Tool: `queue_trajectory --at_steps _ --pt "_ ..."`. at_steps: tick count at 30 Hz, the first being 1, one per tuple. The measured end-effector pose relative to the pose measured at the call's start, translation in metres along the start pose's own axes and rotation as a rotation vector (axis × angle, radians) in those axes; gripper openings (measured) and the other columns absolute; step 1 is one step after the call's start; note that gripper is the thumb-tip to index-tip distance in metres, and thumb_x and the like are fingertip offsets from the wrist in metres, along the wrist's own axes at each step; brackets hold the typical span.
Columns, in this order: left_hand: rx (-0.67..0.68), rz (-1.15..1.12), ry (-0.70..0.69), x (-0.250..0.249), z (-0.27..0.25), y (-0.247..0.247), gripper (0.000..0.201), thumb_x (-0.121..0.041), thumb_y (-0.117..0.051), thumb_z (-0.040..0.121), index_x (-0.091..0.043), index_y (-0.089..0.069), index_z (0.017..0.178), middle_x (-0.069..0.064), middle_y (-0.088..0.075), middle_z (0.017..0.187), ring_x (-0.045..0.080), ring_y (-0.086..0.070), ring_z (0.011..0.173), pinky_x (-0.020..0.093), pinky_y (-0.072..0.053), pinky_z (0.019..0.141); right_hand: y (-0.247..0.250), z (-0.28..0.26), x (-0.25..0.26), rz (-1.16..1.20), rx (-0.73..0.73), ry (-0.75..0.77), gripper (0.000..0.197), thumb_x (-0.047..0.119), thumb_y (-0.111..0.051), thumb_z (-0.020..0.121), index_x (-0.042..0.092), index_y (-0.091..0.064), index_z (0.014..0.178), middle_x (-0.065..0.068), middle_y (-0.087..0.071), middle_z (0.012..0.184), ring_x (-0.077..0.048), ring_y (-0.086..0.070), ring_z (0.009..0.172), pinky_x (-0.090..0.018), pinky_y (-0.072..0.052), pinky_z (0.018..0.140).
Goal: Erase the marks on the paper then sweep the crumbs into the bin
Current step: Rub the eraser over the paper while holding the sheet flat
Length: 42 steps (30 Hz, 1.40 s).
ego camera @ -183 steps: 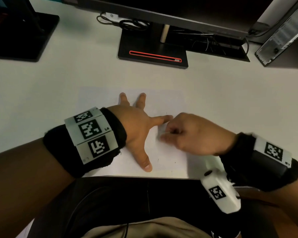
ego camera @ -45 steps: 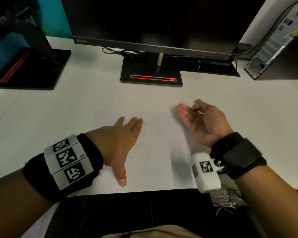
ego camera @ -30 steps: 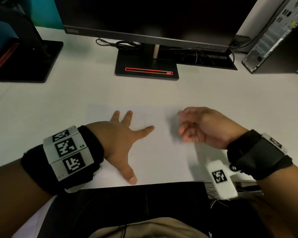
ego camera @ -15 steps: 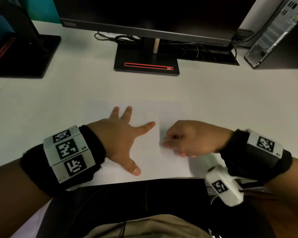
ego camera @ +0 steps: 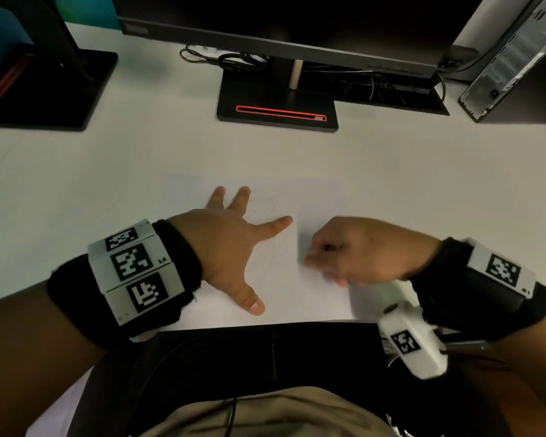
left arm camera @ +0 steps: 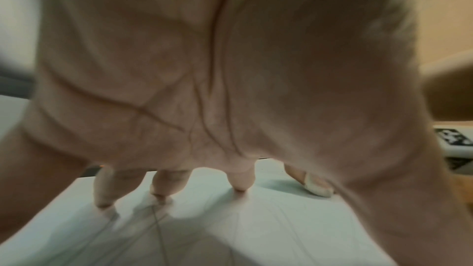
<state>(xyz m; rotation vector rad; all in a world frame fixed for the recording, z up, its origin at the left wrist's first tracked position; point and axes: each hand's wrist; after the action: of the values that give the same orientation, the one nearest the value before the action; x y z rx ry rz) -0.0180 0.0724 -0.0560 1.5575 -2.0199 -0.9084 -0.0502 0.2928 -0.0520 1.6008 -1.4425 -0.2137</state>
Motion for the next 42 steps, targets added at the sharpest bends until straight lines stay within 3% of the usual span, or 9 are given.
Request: queue_trajectory --at_steps 5,10,14,18,23,26,30,36,42 --pt "-0.007 -0.006 0.006 0.0 0.001 0.0 0.134 -0.084 -0.073 0.055 -0.064 0.03 0.138 0.007 0.039 0.158 0.043 0.029 0.146 0.061 -0.025 0.117 0.01 0.006 -0.008 0.016 -0.143 -0.048 0.039 0.037 -0.056 0.1 0.009 -0.069 0.075 0.001 -0.069 0.063 -0.01 -0.057 0.053 -0.032 -0.052 0.066" --pt "-0.01 0.004 0.019 -0.001 0.002 0.001 0.133 -0.084 -0.072 0.056 -0.064 0.032 0.137 0.007 0.04 0.158 0.042 0.028 0.147 0.059 -0.027 0.116 -0.012 -0.001 0.014 -0.078 0.016 0.08 0.041 0.039 -0.054 0.101 0.009 -0.067 0.075 0.0 -0.068 0.061 -0.007 -0.058 0.055 -0.028 -0.05 0.065" --pt "-0.024 0.005 0.021 -0.001 0.003 0.001 0.133 -0.086 -0.07 0.055 -0.063 0.031 0.139 0.007 0.039 0.158 0.042 0.028 0.147 0.059 -0.027 0.115 0.004 0.007 0.004 -0.061 -0.119 0.013 0.04 0.038 -0.054 0.101 0.011 -0.07 0.076 0.001 -0.07 0.064 -0.01 -0.061 0.056 -0.034 -0.053 0.069" --pt "-0.037 0.009 0.018 0.0 0.004 0.0 0.134 -0.086 -0.071 0.055 -0.063 0.031 0.138 0.008 0.038 0.159 0.043 0.027 0.147 0.058 -0.028 0.114 -0.011 0.003 0.017 -0.112 -0.017 0.082 0.042 0.04 -0.053 0.101 0.007 -0.068 0.08 -0.004 -0.07 0.067 -0.013 -0.06 0.058 -0.034 -0.053 0.069" --pt "-0.046 0.011 0.021 0.0 0.004 -0.002 0.134 -0.087 -0.07 0.054 -0.063 0.031 0.139 0.008 0.038 0.159 0.042 0.027 0.147 0.059 -0.028 0.115 0.001 0.013 0.012 -0.051 -0.117 0.034 0.043 0.039 -0.054 0.1 0.006 -0.068 0.077 -0.007 -0.071 0.068 -0.02 -0.063 0.06 -0.04 -0.056 0.071" --pt "-0.051 0.013 0.018 0.0 0.003 -0.002 0.134 -0.086 -0.071 0.054 -0.063 0.031 0.139 0.008 0.037 0.159 0.043 0.026 0.147 0.059 -0.029 0.114 -0.01 0.01 0.02 -0.093 -0.023 0.084 0.044 0.039 -0.054 0.101 0.005 -0.066 0.076 -0.007 -0.068 0.064 -0.016 -0.058 0.055 -0.036 -0.052 0.066" --pt "-0.047 0.012 0.029 -0.001 0.004 -0.001 0.134 -0.087 -0.07 0.055 -0.062 0.03 0.139 0.008 0.038 0.159 0.042 0.026 0.147 0.059 -0.029 0.114 0.006 0.018 0.009 -0.053 -0.135 0.014 0.043 0.037 -0.054 0.1 0.008 -0.068 0.073 -0.002 -0.069 0.063 -0.01 -0.056 0.054 -0.034 -0.051 0.065" --pt "-0.049 0.017 0.035 -0.003 0.003 0.0 0.134 -0.087 -0.069 0.055 -0.062 0.03 0.14 0.007 0.037 0.159 0.042 0.025 0.148 0.058 -0.032 0.113 0.0 0.014 0.012 -0.073 -0.059 0.042 0.045 0.04 -0.054 0.1 0.008 -0.067 0.072 0.002 -0.064 0.056 -0.005 -0.051 0.048 -0.027 -0.046 0.06" --pt "-0.036 0.005 0.036 -0.002 0.002 0.0 0.135 -0.086 -0.071 0.054 -0.062 0.03 0.14 0.006 0.039 0.158 0.041 0.027 0.147 0.061 -0.032 0.114 -0.008 0.009 0.019 -0.113 -0.027 0.077 0.044 0.039 -0.053 0.101 0.004 -0.065 0.076 -0.007 -0.069 0.067 -0.009 -0.053 0.053 -0.033 -0.05 0.064"
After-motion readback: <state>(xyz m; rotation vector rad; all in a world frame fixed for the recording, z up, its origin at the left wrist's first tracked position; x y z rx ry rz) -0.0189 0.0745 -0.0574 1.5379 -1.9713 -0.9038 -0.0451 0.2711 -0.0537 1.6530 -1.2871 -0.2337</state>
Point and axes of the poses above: each hand's wrist, its own z-axis towards the middle knuckle, its own y-axis out of the back of the hand, x = y × z
